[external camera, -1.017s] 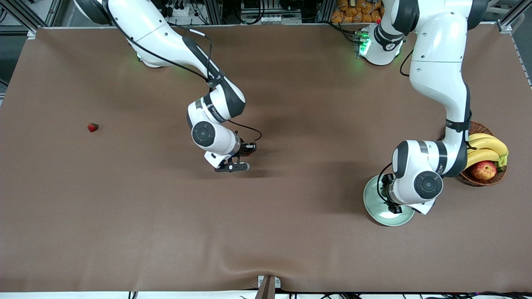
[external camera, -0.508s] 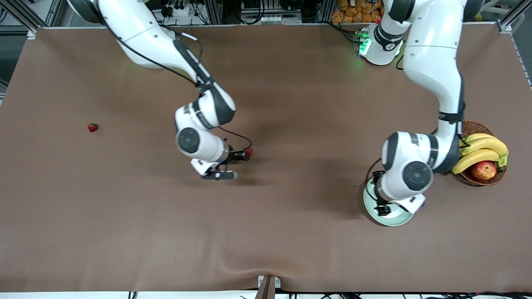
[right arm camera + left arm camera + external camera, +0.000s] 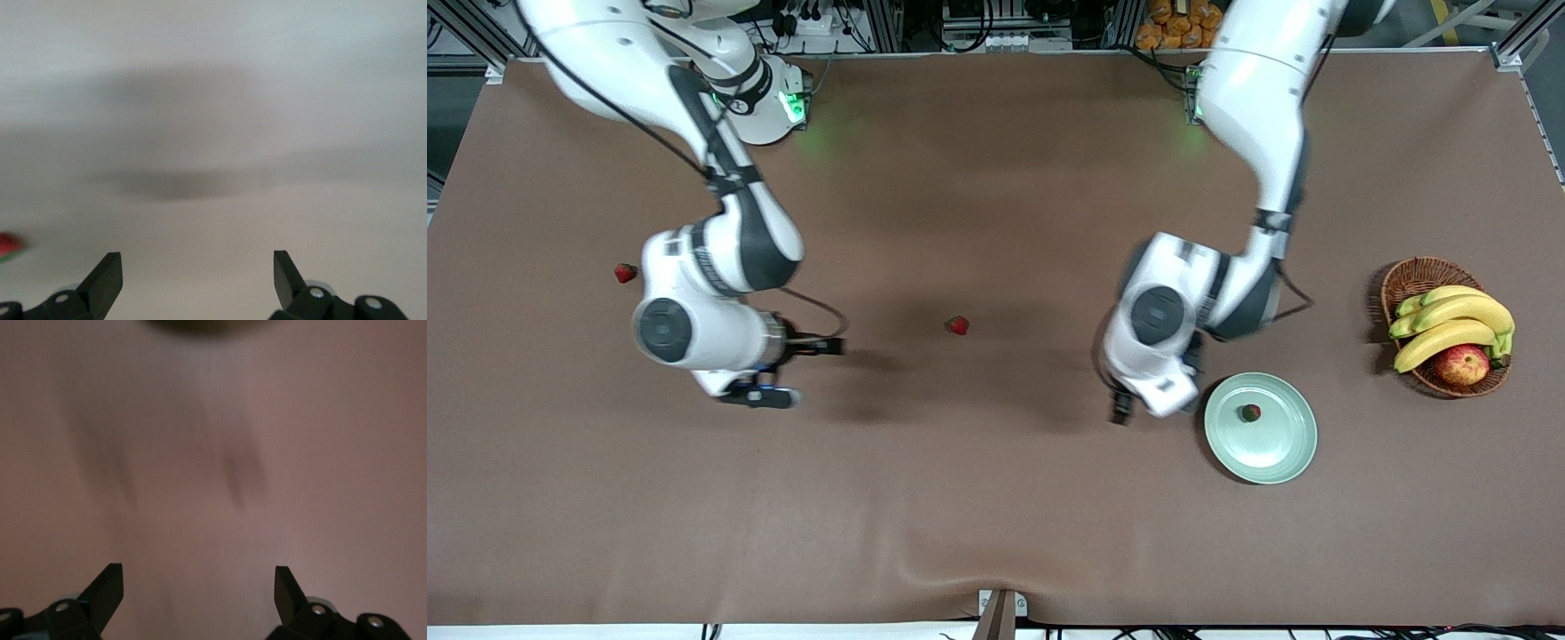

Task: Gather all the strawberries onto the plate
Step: 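Pass the second strawberry from the right gripper to the left gripper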

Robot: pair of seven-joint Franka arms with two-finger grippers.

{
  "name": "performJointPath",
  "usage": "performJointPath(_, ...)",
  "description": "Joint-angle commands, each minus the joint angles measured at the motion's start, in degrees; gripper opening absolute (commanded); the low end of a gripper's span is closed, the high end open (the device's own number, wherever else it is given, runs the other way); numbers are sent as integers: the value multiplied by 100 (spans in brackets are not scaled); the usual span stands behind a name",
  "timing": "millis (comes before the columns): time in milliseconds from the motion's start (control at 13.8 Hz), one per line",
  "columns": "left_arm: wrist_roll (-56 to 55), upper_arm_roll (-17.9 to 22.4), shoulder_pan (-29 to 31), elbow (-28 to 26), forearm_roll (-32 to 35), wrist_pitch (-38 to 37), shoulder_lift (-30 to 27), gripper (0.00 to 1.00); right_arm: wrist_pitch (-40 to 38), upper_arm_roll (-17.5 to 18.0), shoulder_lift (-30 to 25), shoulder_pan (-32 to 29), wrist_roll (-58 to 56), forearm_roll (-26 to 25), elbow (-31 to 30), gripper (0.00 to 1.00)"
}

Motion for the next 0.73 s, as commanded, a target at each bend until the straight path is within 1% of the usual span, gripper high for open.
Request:
performJointPath(0, 8, -22, -520, 90, -52, 22, 39, 100, -126, 94, -471, -709, -739, -683, -736, 100)
performJointPath(145, 34, -294, -627, 397, -43, 66, 214, 100, -233, 94, -525, -1385, -1459, -701, -1035, 100)
performJointPath(218, 43, -487, -679, 494, -17, 153, 320, 100, -233, 94, -542, -1624, -1785, -710, -1158, 100)
performJointPath(291, 61, -515, -836, 513, 1, 337, 416, 100, -233, -2, -551, -1826, -2067, -718, -1238, 100)
performJointPath(363, 69, -515, -977, 513, 1, 574, 522, 100, -268, -151, -560, -1941, -2348, -719, -1317, 100)
performJointPath(508, 105, -506, -1110, 513, 10, 1004, 706, 100, -277, -642, -569, -2074, -3094, -928, -1475, 100)
performJointPath(581, 122, -506, -1136, 530, 10, 1189, 803, 100, -268, -801, -543, -2144, -3489, -990, -1485, 100)
performJointPath(654, 122, -506, -1250, 530, 18, 1356, 865, 100, -268, -873, -534, -2258, -3806, -1034, -1494, 100)
